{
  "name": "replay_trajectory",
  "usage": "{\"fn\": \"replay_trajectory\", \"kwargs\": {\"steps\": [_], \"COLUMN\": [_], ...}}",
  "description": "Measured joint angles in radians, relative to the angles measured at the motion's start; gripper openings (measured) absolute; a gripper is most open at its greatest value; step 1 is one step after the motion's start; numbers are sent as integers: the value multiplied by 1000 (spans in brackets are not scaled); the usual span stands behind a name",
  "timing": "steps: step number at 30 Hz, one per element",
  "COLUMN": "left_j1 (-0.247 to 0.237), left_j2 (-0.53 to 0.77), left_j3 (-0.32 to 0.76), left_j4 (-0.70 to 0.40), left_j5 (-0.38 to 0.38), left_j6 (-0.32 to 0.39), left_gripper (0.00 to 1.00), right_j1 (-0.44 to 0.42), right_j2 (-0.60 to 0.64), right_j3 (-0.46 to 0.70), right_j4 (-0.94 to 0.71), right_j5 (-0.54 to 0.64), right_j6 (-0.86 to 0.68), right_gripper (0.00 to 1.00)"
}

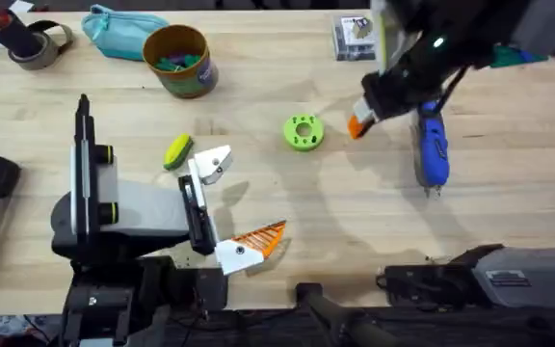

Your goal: Pick up the gripper from the table and insert it into the empty holder that is missing its gripper. Then pick up a screw, insert it into the mounting hole, and use the screwdriver to tighten it. Finally, clean up the table by picking up the vegetable and placing it into the bucket.

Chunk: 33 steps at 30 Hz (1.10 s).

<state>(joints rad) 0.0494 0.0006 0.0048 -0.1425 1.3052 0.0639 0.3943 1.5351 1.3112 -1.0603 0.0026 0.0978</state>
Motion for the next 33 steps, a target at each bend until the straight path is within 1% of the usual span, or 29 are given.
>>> {"fn": "replay_trajectory", "kwargs": {"steps": [4,8,15,19,22,25,28,31,33], "left_j1": [0,0,0,0,0,0,0,0,0], "left_j2": [0,0,0,0,0,0,0,0,0], "left_j3": [0,0,0,0,0,0,0,0,0], "left_j4": [0,0,0,0,0,0,0,0,0], "left_j5": [0,0,0,0,0,0,0,0,0], "left_j6": [0,0,0,0,0,0,0,0,0], "left_gripper": [989,989,989,989,989,989,989,989,989], "right_j1": [0,0,0,0,-2,-7,-17,-37,-56], "right_j2": [-52,-98,-122,-135,-166,-204,-237,-273,-298], "right_j3": [72,109,114,114,114,114,110,68,9], "right_j4": [-30,-28,-26,23,47,85,156,258,343], "right_j5": [-5,-27,-39,-53,-85,-138,-223,-347,-455], "right_j6": [0,1,8,38,47,54,57,60,65], "right_gripper": [11,11,11,11,10,10,10,10,10]}}
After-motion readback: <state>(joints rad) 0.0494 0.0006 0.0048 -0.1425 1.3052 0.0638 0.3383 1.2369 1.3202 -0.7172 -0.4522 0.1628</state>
